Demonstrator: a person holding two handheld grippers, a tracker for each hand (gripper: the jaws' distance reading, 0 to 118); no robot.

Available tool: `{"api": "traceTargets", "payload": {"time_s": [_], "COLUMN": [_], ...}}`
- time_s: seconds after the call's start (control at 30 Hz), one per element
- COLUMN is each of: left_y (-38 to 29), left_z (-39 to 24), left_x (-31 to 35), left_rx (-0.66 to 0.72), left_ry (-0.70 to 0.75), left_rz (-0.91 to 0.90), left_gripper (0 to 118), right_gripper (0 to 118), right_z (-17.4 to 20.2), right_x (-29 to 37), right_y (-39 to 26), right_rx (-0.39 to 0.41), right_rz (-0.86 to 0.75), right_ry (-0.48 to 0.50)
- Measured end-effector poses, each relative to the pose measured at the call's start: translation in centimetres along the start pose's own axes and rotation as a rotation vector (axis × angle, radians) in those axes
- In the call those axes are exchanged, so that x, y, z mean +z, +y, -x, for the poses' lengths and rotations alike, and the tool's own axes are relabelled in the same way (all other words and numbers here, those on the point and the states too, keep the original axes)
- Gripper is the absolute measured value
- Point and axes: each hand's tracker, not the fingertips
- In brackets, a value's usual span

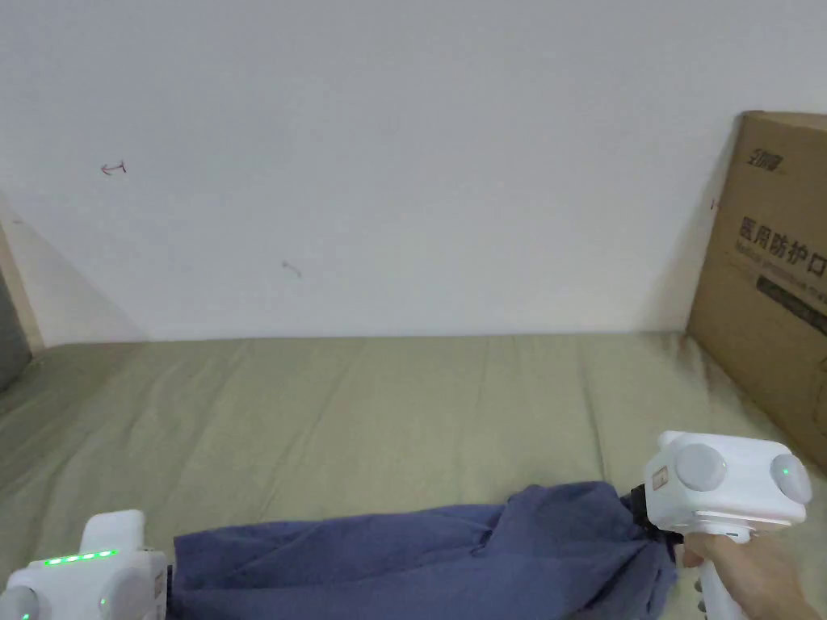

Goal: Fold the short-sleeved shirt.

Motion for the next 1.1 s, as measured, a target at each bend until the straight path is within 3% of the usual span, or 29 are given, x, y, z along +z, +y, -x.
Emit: {"api": "traceTargets", "payload": {"time_s": [0.17,0.27,0.37,0.57,0.83,1.1], "left_y": [-2.8,-5.1,-7.5,-15.0,-24.8,-29.6], "left_z": [2.1,2.9,3.6,7.6,12.5,13.5], "left_x": [1.9,5.0,8.3,16.4,24.0,27.3], "left_rx": [0.034,0.013,-0.052,-0.137,-0.119,-0.12], "left_ry": [-0.037,-0.054,-0.088,-0.101,-0.106,-0.096], "left_rz": [0.024,-0.007,0.002,-0.01,0.055,0.062], "left_gripper": [4,4,4,4,4,4], "right_gripper": [4,4,4,4,4,4], "right_z": [-2.5,-3.4,-4.7,-6.3,-9.1,-10.3], "right_x": [0.8,3.2,6.3,13.2,20.0,22.3], "right_y": [-4.4,-8.4,-12.6,-23.4,-36.8,-42.6], "right_rx": [-0.034,-0.012,-0.04,0.029,-0.005,-0.034], "right_rz": [0.012,0.007,-0.016,-0.009,0.033,0.054], "right_ry": [0.013,0.02,0.102,0.066,0.086,0.085]}}
